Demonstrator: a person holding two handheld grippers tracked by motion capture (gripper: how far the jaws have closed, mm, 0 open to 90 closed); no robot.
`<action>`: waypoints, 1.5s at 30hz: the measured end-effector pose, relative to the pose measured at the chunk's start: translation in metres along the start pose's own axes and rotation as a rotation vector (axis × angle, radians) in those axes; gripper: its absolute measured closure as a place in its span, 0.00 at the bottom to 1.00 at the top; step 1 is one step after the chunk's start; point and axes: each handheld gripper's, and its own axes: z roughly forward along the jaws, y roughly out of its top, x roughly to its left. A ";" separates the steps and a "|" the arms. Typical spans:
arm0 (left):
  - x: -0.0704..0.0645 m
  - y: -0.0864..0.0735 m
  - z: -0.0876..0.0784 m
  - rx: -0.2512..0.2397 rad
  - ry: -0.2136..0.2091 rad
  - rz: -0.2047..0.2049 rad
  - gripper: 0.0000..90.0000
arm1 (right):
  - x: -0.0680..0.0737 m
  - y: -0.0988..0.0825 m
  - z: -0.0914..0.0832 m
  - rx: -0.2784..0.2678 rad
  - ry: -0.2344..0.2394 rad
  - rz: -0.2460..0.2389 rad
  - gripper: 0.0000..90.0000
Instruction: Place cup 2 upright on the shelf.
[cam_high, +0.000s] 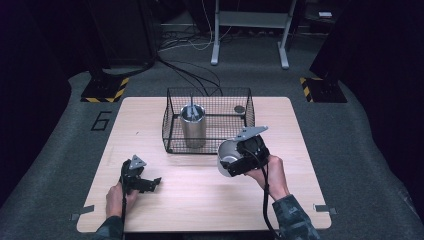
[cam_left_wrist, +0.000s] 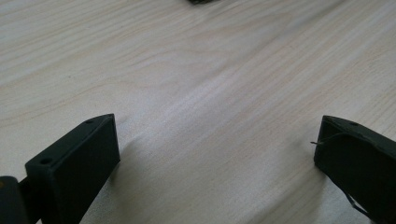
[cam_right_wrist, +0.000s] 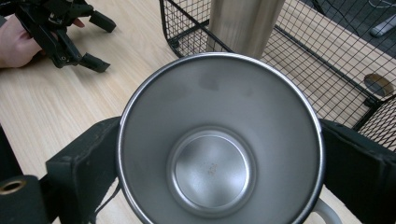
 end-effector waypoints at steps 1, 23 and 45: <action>0.000 0.000 0.000 -0.002 0.000 0.002 0.00 | -0.002 0.001 0.000 0.003 0.006 -0.008 0.06; 0.000 0.000 0.001 -0.017 0.012 -0.002 0.00 | -0.016 0.027 -0.002 -0.016 -0.016 -0.006 0.06; 0.001 0.000 0.001 -0.014 0.009 -0.003 0.00 | -0.031 0.060 0.002 -0.024 -0.043 -0.014 0.06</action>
